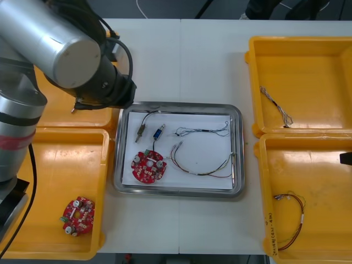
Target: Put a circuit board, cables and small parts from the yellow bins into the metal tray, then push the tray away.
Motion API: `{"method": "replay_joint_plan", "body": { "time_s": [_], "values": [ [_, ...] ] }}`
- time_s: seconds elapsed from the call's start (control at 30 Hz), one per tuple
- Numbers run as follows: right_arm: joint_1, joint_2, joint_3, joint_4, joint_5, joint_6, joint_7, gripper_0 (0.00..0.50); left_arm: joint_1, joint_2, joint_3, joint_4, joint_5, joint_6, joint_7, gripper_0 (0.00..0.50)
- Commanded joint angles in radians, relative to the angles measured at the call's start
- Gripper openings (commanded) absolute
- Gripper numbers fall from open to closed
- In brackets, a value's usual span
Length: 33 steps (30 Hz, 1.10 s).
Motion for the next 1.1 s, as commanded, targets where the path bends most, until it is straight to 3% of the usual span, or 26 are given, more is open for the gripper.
{"method": "replay_joint_plan", "body": {
  "time_s": [0.03,0.27,0.37,0.63,0.77,1.1],
  "values": [
    [-0.013,-0.046,0.033,-0.053,-0.017,0.003,-0.043,0.500,0.030,0.087,0.101,-0.064,0.055,0.008,-0.072,0.500],
    [-0.071,-0.047,0.125,-0.073,-0.068,0.003,-0.044,0.500,0.137,0.168,0.174,-0.133,0.079,0.008,-0.089,0.500],
    [-0.111,-0.047,0.164,-0.072,-0.106,0.003,-0.043,0.500,0.189,0.209,0.223,-0.167,0.127,0.008,-0.093,0.500],
    [-0.218,-0.047,0.321,-0.067,-0.125,0.003,-0.052,0.500,0.304,0.288,0.335,-0.230,0.234,0.008,-0.095,0.500],
    [-0.272,-0.047,0.410,-0.050,-0.128,0.003,-0.046,0.500,0.353,0.303,0.387,-0.248,0.274,0.008,-0.099,0.500],
    [-0.442,-0.046,0.689,-0.029,-0.112,0.003,-0.024,0.500,0.450,0.311,0.490,-0.287,0.283,0.008,-0.121,0.500]
  ]
}}
